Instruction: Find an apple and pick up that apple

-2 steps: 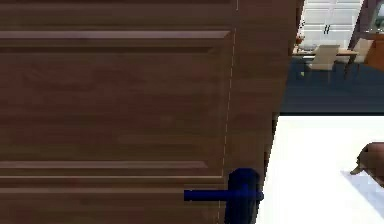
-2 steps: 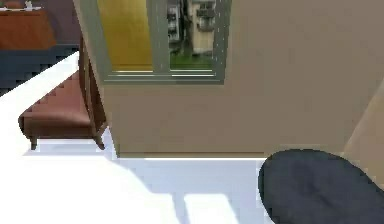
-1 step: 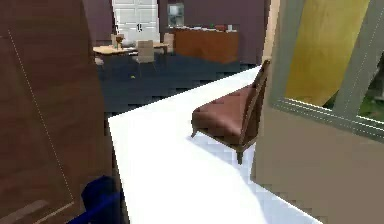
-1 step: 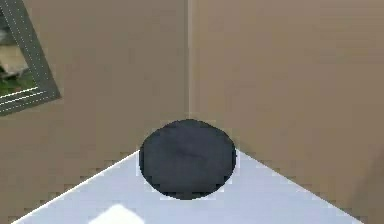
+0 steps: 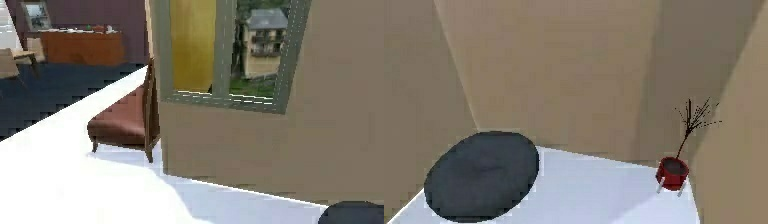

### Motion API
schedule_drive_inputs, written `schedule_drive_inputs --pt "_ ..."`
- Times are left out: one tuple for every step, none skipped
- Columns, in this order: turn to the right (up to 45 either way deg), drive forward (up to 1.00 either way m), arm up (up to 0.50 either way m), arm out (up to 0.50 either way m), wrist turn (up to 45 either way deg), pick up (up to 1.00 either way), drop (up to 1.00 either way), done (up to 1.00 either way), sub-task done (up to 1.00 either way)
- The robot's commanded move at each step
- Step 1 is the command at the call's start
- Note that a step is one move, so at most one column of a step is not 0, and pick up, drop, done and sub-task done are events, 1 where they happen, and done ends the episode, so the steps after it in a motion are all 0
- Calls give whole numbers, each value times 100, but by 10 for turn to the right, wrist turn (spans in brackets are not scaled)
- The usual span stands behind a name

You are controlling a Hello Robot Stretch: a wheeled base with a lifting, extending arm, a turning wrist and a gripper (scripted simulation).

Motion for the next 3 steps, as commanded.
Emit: schedule_drive_inputs --pt "0 60 0 0 0 0 0 0 0" --pt "-450 0 0 0 0 0 0 0 0" --pt "-90 0 0 0 0 0 0 0 0"
